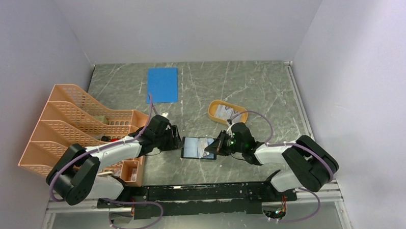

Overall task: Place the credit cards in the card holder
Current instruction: Insert the credit card into the card holder.

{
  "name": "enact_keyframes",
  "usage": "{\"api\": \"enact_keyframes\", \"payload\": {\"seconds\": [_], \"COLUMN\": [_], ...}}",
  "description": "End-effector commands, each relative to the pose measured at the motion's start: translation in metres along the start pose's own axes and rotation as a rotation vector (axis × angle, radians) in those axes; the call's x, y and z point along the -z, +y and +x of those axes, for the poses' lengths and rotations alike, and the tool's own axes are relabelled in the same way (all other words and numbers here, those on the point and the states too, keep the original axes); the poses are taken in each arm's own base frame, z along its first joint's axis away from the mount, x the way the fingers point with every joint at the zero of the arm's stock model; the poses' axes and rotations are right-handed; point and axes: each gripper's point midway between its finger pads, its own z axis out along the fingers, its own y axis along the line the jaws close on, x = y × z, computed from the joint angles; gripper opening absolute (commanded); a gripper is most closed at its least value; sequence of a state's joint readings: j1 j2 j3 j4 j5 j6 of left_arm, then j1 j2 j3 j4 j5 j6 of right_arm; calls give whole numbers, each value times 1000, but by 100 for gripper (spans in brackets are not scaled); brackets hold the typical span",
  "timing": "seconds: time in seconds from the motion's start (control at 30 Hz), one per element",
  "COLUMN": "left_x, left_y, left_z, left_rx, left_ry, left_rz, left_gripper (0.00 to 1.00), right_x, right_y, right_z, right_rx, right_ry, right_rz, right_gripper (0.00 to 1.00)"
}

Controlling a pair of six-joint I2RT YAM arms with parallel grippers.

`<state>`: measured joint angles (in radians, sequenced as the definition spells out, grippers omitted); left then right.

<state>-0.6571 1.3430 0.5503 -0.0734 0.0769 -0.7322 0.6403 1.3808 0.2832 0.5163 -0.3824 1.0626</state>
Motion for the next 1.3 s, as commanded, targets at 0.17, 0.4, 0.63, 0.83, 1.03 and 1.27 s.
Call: {"api": "enact_keyframes", "payload": {"seconds": [0.17, 0.4, 0.63, 0.83, 1.03, 1.27], "left_x": [-1, 0, -1, 0, 0, 3], "left_y": [-4, -4, -3, -7, -7, -9], "left_z": [7, 11, 22, 26, 32, 35], "left_rx": [10, 14, 27, 27, 33, 24], "left_ry": [20, 28, 60, 56, 63, 63], "left_rz": [41, 54, 70, 94, 111, 129], "left_gripper": [59, 59, 58, 58, 57, 55], "right_x": [-6, -10, -12, -18, -24, -30], "right_y": [3, -2, -6, -11, -14, -15], "right_z": [6, 6, 2, 8, 12, 18], "right_rx": [-3, -18, -28, -29, -29, -26], "right_ry": [13, 7, -36, -23, -15, -12], "right_rz": [-20, -2, 3, 13, 26, 39], "right_gripper": [0, 0, 0, 0, 0, 0]}}
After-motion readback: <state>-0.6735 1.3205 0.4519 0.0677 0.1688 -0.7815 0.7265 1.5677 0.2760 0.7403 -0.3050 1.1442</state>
